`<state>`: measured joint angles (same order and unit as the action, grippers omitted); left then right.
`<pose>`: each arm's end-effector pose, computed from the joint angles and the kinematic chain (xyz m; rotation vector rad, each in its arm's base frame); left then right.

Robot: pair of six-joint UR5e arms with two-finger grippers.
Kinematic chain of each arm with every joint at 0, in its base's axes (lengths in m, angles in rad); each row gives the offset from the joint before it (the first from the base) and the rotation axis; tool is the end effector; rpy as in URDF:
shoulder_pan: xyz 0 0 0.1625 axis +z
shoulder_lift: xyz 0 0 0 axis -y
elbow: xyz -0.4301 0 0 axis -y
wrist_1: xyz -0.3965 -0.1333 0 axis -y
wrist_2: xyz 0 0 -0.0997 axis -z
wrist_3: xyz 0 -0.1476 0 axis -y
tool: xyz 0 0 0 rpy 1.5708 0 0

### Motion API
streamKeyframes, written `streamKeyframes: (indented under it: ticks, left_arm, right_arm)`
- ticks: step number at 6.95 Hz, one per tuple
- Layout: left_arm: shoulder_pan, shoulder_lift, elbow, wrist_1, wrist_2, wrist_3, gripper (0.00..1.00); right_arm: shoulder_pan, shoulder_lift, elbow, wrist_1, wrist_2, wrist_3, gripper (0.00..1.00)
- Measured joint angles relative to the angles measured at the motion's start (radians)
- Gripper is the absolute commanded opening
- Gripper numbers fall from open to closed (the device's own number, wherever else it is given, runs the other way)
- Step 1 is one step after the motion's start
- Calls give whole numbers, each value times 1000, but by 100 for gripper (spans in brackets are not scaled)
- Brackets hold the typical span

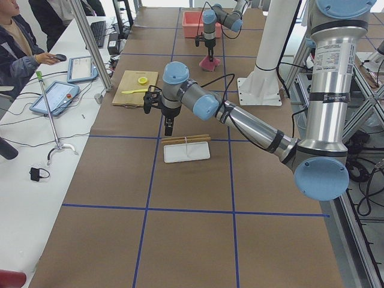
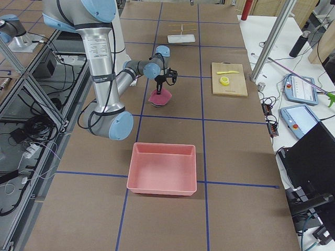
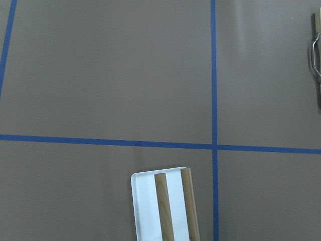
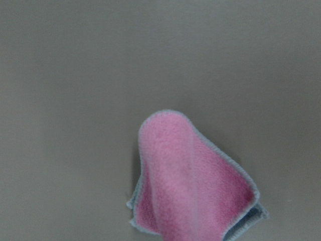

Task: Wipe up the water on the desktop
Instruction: 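Rub the cloth back and forth on the table with the right gripper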

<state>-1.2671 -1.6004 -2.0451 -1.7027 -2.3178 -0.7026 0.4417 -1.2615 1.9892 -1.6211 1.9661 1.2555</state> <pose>0.1194 -0.4913 0.4289 0.1824 0.9222 -0.1318 -0.5007 -0.3214 0.3521 -0.1060 -0.7609 -0.0137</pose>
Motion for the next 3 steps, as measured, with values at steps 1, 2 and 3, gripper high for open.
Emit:
streamKeyframes:
  ticks: [1, 2, 3]
  left_arm:
    - [-2, -1, -1, 0, 0, 0, 98]
    - [-4, -2, -2, 0, 0, 0, 98]
    - [-6, -1, -5, 0, 0, 0, 98]
  right_arm:
    - [-32, 85, -49, -6, -16, 67, 0]
    - [-50, 156, -94, -7, -27, 117, 0]
    - [-53, 192, -121, -4, -30, 144, 0]
